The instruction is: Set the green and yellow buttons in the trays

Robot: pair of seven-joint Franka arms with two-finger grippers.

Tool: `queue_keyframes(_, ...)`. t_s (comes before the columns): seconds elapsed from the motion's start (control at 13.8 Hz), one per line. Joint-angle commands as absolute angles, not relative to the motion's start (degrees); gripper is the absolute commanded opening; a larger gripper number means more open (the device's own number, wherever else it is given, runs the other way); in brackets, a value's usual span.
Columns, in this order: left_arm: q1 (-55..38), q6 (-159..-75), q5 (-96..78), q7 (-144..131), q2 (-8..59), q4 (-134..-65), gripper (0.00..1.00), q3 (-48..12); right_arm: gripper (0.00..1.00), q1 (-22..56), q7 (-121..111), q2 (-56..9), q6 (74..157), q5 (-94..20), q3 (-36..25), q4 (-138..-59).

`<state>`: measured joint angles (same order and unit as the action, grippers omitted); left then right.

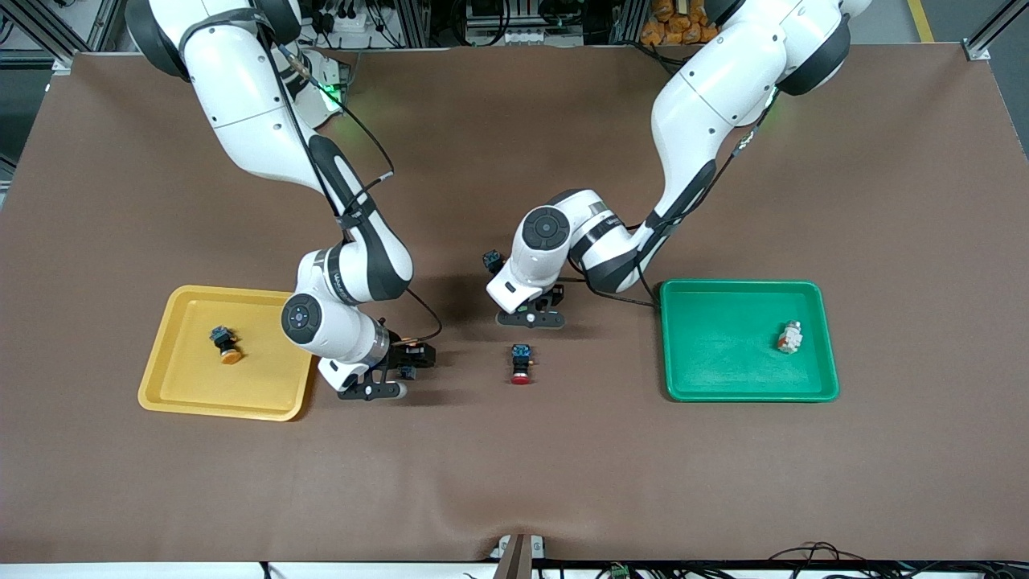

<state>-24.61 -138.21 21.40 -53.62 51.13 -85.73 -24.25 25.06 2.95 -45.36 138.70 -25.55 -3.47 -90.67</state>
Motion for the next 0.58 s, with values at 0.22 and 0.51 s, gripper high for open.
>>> queue_keyframes(0.22,-19.61,-130.54,23.11,-52.66,45.45,-85.69,0.00,-24.43,0.00,24.35,-1.48,-44.30,138.16,-25.05,-4.56,-90.62)
queue_keyframes(0.51,-12.50,-121.66,22.76,-43.80,39.91,-87.27,0.00,-25.58,0.00,22.42,-11.48,-38.96,128.54,-24.87,-9.57,-90.62)
